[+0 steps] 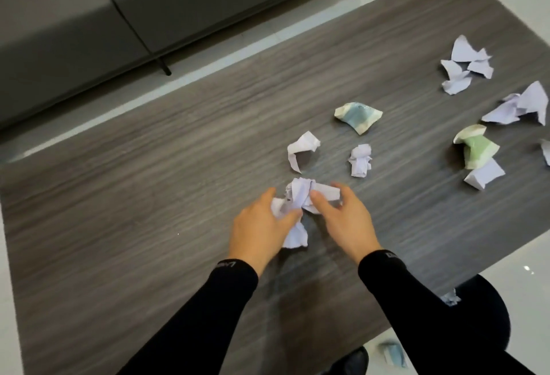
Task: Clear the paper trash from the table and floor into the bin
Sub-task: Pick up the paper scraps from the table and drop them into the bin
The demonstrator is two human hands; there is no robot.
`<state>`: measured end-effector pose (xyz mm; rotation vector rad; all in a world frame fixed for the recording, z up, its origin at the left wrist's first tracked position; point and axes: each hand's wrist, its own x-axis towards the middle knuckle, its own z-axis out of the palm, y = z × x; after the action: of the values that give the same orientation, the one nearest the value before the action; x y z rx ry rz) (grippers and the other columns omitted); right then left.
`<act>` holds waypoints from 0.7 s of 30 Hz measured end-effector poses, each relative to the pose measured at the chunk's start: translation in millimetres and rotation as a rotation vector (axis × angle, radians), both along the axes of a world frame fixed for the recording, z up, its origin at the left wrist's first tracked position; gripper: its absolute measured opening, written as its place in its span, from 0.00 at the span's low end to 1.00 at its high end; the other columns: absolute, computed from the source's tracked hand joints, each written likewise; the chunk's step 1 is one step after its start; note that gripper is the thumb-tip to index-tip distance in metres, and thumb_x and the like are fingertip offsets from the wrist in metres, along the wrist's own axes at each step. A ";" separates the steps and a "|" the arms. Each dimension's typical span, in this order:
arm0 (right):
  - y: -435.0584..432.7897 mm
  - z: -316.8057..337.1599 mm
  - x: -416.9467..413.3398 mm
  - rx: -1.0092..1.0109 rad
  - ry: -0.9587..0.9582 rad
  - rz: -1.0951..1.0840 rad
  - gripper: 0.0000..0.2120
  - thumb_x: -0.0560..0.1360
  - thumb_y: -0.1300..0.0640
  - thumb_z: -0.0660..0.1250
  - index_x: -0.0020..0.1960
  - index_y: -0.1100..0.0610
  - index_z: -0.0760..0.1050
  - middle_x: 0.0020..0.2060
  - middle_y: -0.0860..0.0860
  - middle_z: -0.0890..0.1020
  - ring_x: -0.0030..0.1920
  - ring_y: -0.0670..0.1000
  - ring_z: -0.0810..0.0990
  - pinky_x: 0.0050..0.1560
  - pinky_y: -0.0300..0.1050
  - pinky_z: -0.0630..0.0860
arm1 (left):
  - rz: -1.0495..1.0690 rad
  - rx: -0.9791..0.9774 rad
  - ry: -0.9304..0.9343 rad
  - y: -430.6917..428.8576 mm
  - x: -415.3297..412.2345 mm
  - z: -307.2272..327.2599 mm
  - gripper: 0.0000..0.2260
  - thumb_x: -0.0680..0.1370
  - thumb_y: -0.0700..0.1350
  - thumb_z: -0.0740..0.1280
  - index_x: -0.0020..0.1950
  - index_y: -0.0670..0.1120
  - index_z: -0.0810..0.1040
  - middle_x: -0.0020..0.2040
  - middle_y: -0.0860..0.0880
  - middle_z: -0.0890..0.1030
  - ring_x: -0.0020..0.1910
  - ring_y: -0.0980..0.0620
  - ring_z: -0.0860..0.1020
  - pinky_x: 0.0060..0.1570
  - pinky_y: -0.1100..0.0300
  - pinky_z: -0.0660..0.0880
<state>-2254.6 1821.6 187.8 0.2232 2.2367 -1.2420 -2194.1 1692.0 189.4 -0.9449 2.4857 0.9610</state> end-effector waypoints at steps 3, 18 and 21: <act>-3.9 -5.3 -4.7 0.021 0.050 -0.005 0.12 0.76 0.52 0.63 0.52 0.60 0.78 0.41 0.49 0.81 0.47 0.51 0.79 0.42 0.36 0.66 | -0.047 -0.017 -0.028 -6.5 -6.9 -5.9 0.10 0.75 0.53 0.64 0.46 0.47 0.79 0.44 0.45 0.83 0.47 0.42 0.79 0.39 0.57 0.70; 47.9 18.7 7.7 -0.076 0.228 -0.249 0.06 0.76 0.63 0.61 0.46 0.52 0.72 0.36 0.42 0.77 0.41 0.47 0.77 0.35 0.27 0.70 | -0.141 0.184 0.228 32.3 -29.7 27.0 0.08 0.76 0.41 0.58 0.39 0.44 0.73 0.33 0.45 0.78 0.37 0.43 0.74 0.31 0.63 0.65; 84.0 30.8 3.4 -0.234 0.143 -0.365 0.07 0.74 0.63 0.63 0.43 0.52 0.75 0.36 0.44 0.80 0.36 0.40 0.79 0.34 0.27 0.73 | -0.186 0.251 0.271 63.5 -42.7 31.9 0.12 0.75 0.52 0.63 0.33 0.50 0.68 0.29 0.53 0.74 0.31 0.54 0.72 0.29 0.65 0.64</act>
<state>-2251.2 1905.6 218.6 0.4806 2.2077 -1.7477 -2236.7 1755.5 221.3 -0.5248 2.5281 1.3734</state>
